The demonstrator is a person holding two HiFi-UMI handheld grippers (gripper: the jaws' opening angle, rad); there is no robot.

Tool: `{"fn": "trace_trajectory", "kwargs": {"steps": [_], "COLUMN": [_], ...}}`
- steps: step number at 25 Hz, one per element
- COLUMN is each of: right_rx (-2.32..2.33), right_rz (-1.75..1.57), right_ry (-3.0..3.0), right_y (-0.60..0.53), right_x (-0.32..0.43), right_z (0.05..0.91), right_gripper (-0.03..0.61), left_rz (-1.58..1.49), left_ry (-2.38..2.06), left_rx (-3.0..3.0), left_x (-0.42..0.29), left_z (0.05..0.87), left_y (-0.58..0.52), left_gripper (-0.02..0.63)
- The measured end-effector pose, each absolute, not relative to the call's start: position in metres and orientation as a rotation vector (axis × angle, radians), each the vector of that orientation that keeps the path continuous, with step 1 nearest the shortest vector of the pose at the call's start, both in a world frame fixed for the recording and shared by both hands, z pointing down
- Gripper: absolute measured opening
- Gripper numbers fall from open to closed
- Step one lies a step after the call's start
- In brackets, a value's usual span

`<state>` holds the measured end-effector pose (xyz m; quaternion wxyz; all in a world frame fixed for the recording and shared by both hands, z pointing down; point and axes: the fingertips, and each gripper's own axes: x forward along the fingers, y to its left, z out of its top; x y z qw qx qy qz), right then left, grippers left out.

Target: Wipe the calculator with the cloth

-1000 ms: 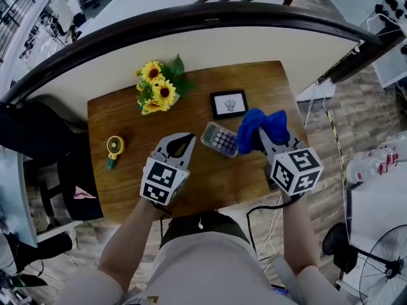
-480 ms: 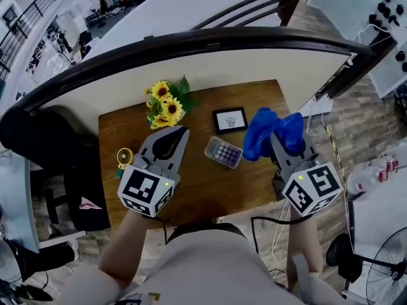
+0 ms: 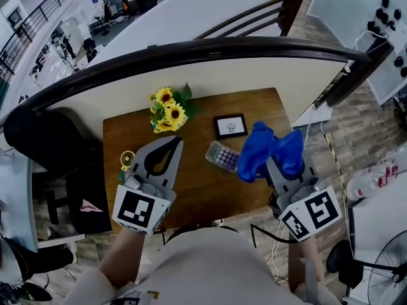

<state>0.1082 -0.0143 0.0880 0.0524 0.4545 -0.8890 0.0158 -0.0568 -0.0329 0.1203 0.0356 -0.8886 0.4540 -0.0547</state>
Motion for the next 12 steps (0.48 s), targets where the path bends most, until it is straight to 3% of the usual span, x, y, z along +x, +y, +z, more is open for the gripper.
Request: {"fn": "trace_trajectory", "kwargs": {"steps": [12], "right_rx": [1.31], "right_rz": [0.155], "right_ry": [-2.638], "right_y": [0.03], "right_x": [0.106], "right_z": [0.128], "right_gripper": [0.094], "left_rz": [-0.297], "left_ry": [1.387], "left_rx": [-2.701], "left_x": [-0.054], "left_z": [0.147], "left_y": [0.005], "left_gripper": [0.002]}}
